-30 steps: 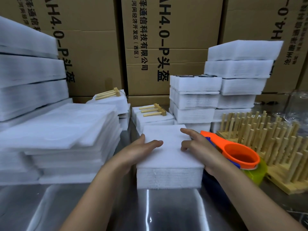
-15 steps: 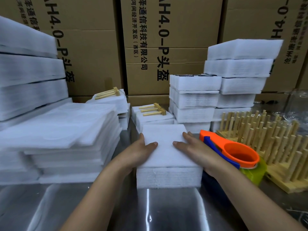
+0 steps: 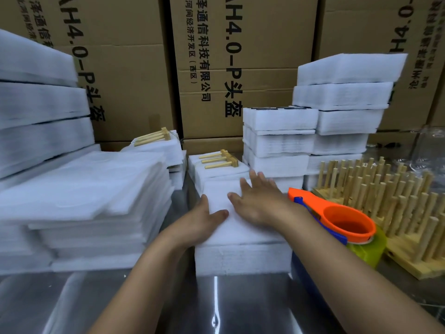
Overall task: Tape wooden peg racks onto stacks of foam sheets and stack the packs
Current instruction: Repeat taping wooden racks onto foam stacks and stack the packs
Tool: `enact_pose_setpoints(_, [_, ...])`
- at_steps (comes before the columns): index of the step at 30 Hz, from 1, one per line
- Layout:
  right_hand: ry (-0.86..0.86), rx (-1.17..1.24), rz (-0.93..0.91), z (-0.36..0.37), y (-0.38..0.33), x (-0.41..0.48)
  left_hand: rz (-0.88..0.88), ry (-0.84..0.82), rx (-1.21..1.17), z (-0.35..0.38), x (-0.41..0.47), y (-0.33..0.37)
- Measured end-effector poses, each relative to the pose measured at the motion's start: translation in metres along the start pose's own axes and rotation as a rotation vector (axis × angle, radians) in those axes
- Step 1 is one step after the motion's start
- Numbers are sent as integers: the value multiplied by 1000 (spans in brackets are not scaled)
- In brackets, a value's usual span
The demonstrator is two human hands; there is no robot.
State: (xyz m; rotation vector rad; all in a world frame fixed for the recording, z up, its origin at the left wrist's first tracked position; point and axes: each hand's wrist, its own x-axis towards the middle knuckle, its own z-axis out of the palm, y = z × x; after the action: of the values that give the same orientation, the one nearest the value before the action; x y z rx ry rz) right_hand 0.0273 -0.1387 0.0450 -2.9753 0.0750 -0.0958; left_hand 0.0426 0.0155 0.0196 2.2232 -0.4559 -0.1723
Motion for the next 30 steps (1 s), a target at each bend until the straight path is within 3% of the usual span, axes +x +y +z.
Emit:
enact_pose_setpoints(5, [-65, 27, 4, 17, -5, 17, 9, 5, 70, 0, 3, -1])
enact_pose_setpoints(9, [-59, 20, -1, 18, -4, 15, -120, -77, 244, -8, 11, 9])
enact_pose_setpoints(12, [-52, 10, -6, 17, -6, 11, -160, 44, 390, -12, 28, 29])
enact_pose_setpoints(14, [-51, -8, -11, 17, -7, 10, -71, 188, 432, -5, 40, 43])
enact_pose_setpoints(17, [-23, -37, -59, 15, -7, 10, 117, 238, 378, 17, 53, 59])
enact_pose_setpoints(22, [-16, -19, -58, 17, -4, 11, 35, 183, -75, 30, 61, 48])
enact_pose_setpoints(27, [60, 45, -73, 17, -2, 7, 40, 260, -23, 31, 55, 46])
enact_pose_setpoints(30, [183, 231, -29, 15, 2, 7, 55, 265, 50, 31, 50, 49])
